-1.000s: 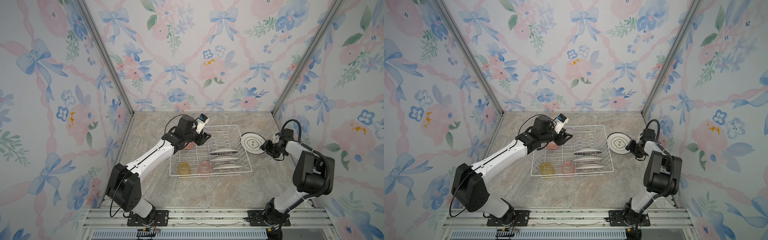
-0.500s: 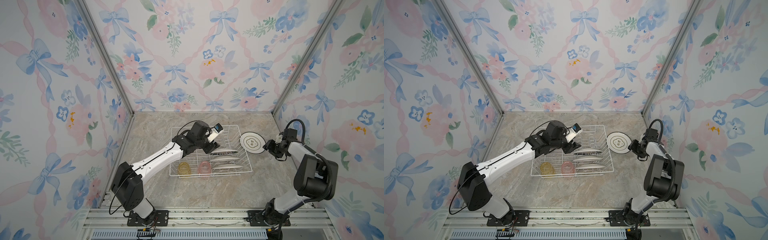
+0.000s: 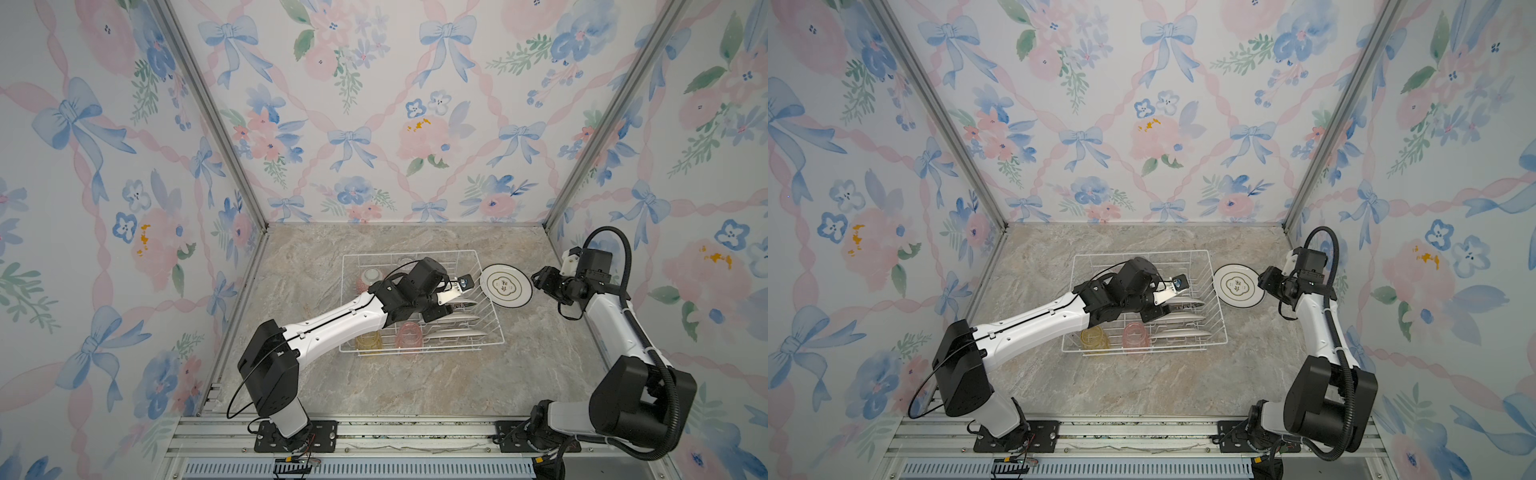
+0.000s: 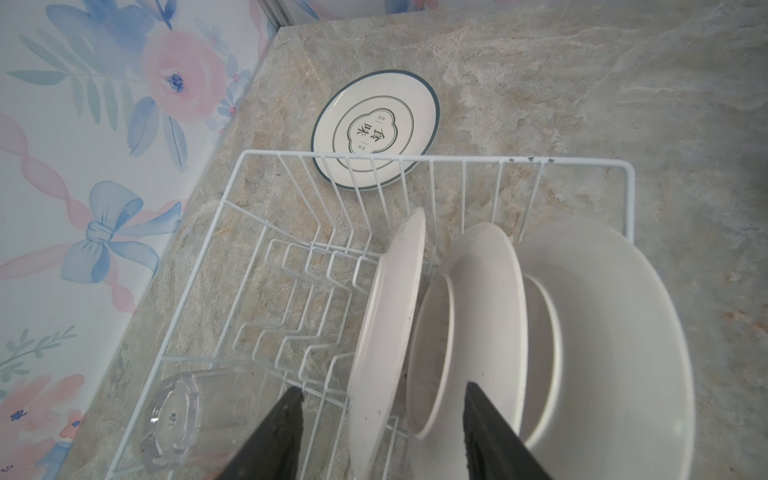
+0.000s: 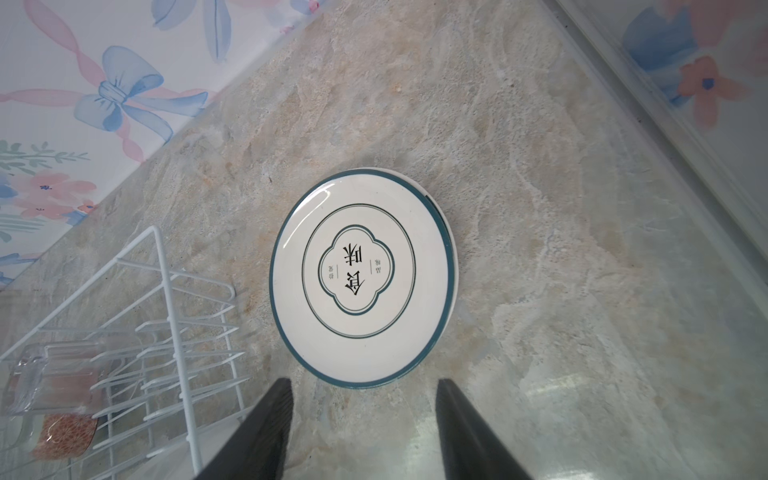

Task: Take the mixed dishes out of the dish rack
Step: 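Release the plate with the right gripper while the left gripper reaches into the rack, then grasp the red-and-green-rimmed plate in the rack with the left gripper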

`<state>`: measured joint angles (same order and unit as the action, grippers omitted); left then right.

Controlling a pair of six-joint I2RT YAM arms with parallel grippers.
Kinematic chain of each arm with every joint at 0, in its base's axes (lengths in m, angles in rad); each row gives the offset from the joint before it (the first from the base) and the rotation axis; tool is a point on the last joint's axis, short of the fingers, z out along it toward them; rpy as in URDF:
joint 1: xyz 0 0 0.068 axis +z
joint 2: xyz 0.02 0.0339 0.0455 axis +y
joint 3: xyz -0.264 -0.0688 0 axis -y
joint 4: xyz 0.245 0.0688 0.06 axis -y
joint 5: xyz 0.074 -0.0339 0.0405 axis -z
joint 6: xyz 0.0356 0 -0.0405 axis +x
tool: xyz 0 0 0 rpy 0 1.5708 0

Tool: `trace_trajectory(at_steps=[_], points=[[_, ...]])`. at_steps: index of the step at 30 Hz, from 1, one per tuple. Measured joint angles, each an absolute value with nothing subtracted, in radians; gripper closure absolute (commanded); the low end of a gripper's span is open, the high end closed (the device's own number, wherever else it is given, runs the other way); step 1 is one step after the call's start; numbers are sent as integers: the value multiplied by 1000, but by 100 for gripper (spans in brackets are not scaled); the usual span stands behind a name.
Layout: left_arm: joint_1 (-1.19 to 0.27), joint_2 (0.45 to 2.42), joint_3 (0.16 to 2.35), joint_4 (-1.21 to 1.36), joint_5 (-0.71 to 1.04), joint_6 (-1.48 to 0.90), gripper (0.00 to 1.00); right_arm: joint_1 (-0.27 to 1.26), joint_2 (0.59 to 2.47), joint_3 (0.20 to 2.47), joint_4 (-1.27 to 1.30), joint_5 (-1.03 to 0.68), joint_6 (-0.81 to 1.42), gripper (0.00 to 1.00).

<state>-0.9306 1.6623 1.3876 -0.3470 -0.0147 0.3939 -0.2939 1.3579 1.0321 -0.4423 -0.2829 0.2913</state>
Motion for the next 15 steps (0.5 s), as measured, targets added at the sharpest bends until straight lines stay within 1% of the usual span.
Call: trace_trajectory(at_steps=[9, 11, 14, 15], points=[[-934, 1755, 1450, -361, -60, 463, 49, -292, 1269, 1032, -455, -283, 291, 40], [-934, 1777, 1469, -369, -65, 479, 52, -292, 1265, 1032, -455, -283, 291, 40], [-934, 1809, 1497, -379, -73, 501, 62, -292, 1265, 1032, -455, -283, 291, 40], [-934, 1817, 1504, -382, -75, 510, 63, -292, 1265, 1032, -455, -283, 291, 40]])
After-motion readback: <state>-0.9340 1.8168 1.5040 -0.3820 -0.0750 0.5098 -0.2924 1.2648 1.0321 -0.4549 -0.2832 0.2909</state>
